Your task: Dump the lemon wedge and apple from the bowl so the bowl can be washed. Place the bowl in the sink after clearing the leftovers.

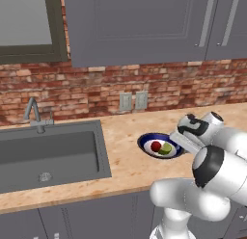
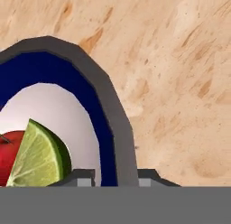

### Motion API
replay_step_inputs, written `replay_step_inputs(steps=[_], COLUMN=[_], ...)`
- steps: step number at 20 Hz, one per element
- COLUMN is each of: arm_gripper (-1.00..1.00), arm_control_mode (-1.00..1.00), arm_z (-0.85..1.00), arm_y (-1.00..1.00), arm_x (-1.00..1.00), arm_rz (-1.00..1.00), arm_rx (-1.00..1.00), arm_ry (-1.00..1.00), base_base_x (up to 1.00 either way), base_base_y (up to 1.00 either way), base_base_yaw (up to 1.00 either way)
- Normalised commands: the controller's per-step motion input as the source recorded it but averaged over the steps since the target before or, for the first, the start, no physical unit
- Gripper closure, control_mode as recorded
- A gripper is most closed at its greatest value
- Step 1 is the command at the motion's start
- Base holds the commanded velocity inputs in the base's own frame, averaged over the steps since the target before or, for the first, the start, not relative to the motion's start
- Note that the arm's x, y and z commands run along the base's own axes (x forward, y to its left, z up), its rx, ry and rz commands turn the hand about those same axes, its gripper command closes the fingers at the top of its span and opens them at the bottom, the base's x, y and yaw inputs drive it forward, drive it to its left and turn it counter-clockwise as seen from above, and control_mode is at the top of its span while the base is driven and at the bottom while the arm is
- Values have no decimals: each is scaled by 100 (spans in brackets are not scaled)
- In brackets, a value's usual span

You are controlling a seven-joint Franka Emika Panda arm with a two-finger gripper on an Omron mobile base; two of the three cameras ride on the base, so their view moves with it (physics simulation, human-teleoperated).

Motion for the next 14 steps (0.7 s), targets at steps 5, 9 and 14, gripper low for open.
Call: replay_step_inputs(steps=[5, 9, 14], arm_gripper=[100, 100, 100], arm_control_mode=[-100, -100, -100], arm_z=[64, 63, 62], arm_y=[18, 29, 33], arm_x=[-23, -19, -21], arm_rz=[0, 0, 0], arm_rx=[0, 0, 1], arm_ry=[-14, -14, -10], base_base_x=[0, 0, 0], base_base_y=[0, 0, 0], base_base_yaw=[0, 0, 0])
